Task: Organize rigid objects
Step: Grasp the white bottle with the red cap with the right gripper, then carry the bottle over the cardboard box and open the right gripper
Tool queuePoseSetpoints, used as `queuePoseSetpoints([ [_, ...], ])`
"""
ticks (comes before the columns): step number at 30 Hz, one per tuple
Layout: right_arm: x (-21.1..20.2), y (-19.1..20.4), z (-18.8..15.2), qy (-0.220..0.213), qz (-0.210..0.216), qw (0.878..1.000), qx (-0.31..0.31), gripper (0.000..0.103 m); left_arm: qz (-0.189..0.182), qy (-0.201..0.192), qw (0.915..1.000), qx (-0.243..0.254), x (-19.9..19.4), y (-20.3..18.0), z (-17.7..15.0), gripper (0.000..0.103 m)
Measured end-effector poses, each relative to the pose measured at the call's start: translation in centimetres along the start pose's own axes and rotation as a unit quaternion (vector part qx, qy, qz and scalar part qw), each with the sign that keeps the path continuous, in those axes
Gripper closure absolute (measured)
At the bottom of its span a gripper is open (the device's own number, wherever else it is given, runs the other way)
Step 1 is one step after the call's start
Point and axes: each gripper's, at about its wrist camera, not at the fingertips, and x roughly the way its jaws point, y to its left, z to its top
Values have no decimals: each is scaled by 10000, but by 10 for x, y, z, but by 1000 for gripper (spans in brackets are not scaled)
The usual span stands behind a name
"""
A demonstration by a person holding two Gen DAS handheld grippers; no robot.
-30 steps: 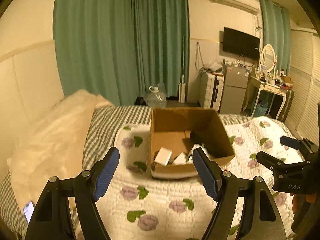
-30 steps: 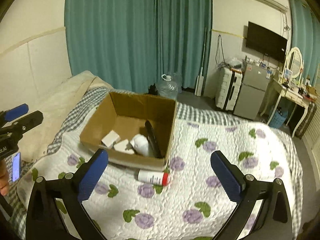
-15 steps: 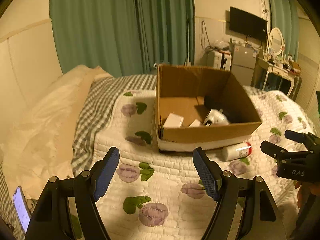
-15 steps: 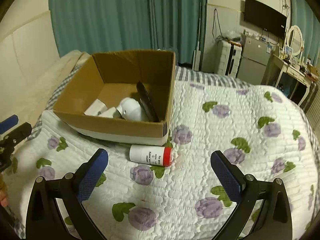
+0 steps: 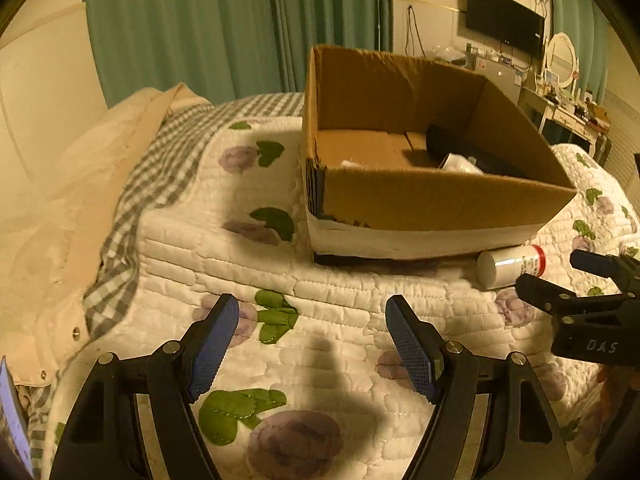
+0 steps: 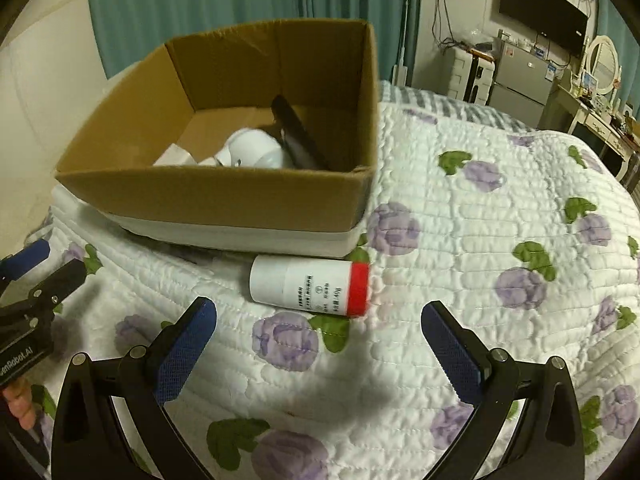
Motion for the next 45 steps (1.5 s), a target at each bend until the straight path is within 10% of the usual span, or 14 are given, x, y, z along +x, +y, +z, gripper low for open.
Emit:
queuePoseSetpoints([
  [12,36,2,11,294,-173,9993,140,0,-52,131,9998,-154,8,3,-2,25],
  [20,33,3,7,241,-62,9996,107,25,-61,105,9999,-63,1,-2,-1,25],
  [45,-139,31,10,-1116,415,9924,-317,26,-64,-1151,9933,67,-133,-9,37,25],
])
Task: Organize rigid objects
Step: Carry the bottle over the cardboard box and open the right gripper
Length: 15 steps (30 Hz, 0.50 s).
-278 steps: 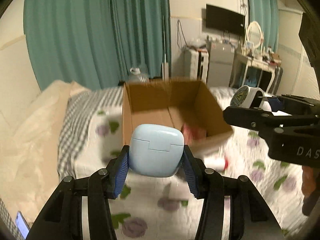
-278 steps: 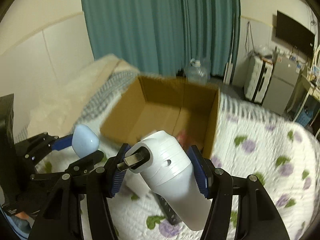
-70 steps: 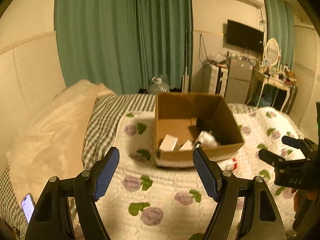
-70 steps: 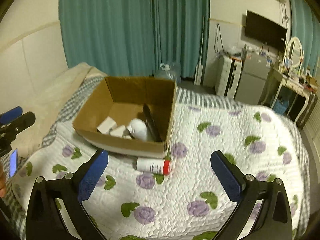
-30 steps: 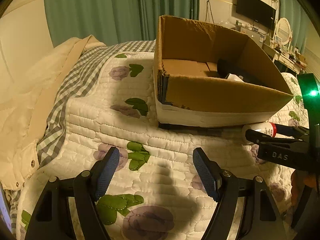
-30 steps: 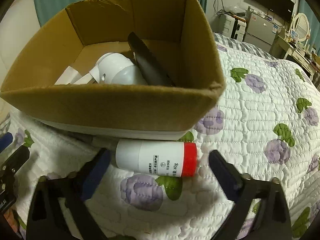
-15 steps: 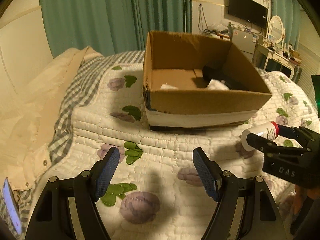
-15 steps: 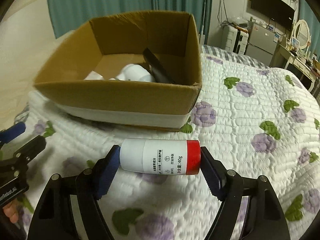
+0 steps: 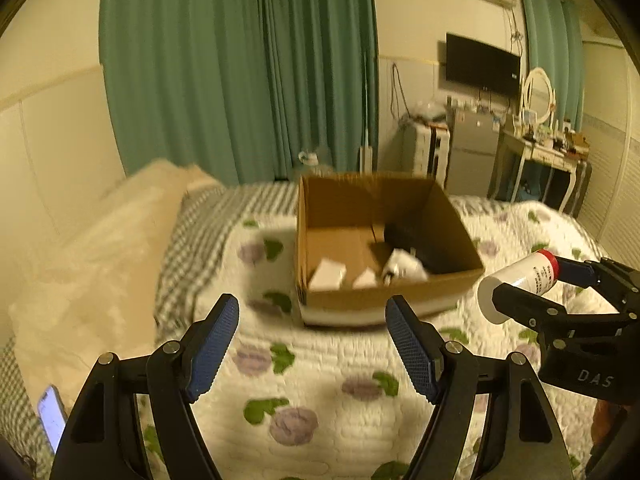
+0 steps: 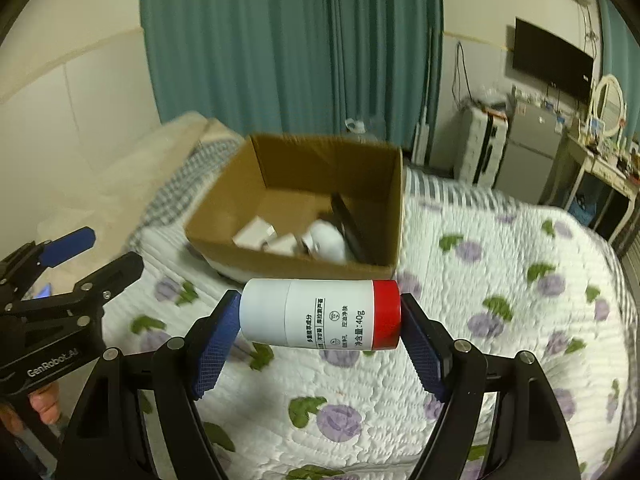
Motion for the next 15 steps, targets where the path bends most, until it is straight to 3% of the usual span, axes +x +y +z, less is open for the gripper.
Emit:
queuePoseSetpoints([
  [7,-21,1,39,-443,61,9989,-144,26,33,-394,9992,-92,-1,6,38,25],
  [15,6,-2,87,-654,212,9975,-179,26,85,-420,9991,64,37,8,70,24],
])
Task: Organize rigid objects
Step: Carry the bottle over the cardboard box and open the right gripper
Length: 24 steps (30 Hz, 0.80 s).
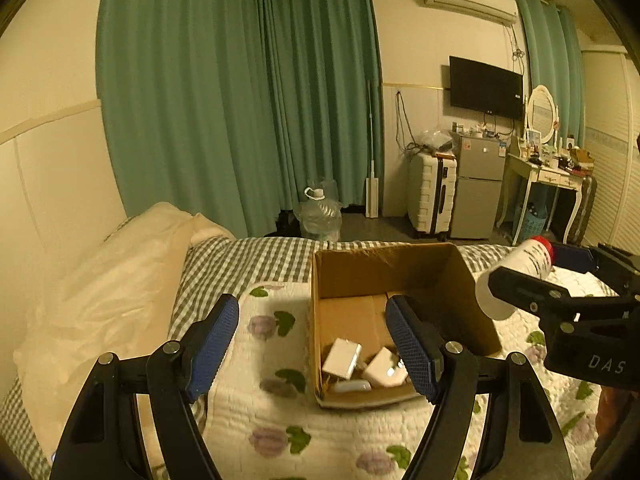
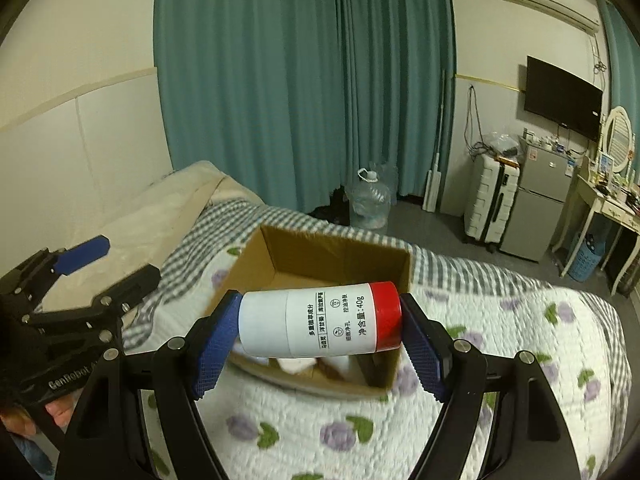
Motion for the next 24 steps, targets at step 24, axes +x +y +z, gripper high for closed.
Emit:
queuePoseSetpoints([
  [24,206,-20,5,1109,-122,9938,5,26,256,616,9978,-41,125,18,-13,24],
])
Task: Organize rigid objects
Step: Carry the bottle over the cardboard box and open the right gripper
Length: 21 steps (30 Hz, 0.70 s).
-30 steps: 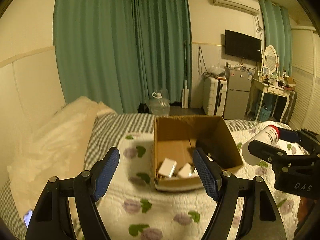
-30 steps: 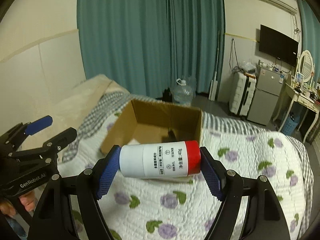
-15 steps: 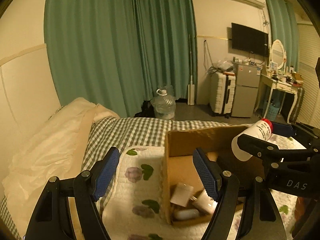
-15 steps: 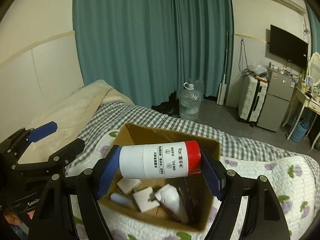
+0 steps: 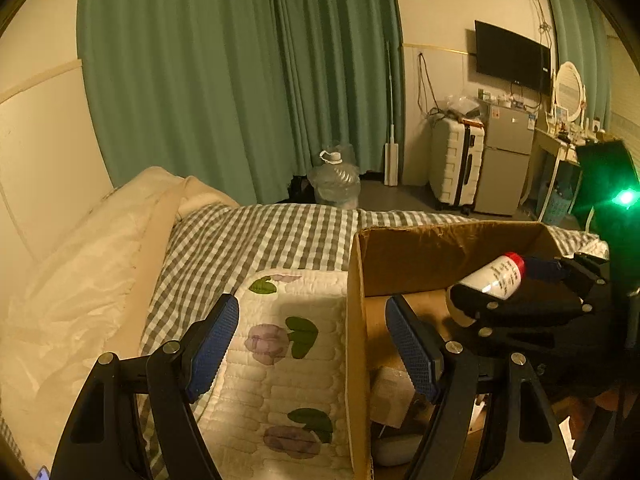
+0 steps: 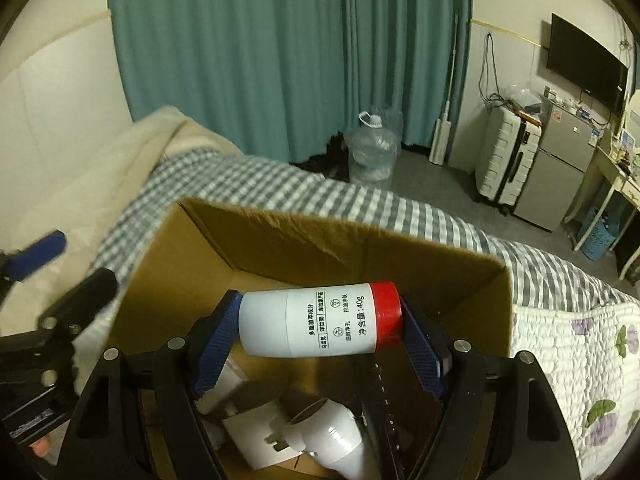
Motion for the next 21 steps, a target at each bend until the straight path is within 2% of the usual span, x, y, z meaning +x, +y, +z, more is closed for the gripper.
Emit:
queuePoseSetpoints([
  [2,5,0,-3,48,-17,10000,-8,24,-49,26,10000,-17,3,0,1,25],
  [4,2,-1,-4,-9,-62,10000,44,13,-11,17,10000,-5,0,0,0,25],
  [9,-29,-11,4,-274,-125,9994,182,10,15,-238,9997,83,-34,-6,7,24],
  [13,-80,-12,10,-605,-278,9976,182,8,28,-761,9970,121,-91,-11,21,24],
  [19,-195,-4,12,-1319,-516,9898,129,0,-78,-1446,9894,67,-184,-12,39,24],
  [21,-230,-2,7,-1535,-527,9866,141,0,-73,-1623,9867,84,-209,-11,40,20],
])
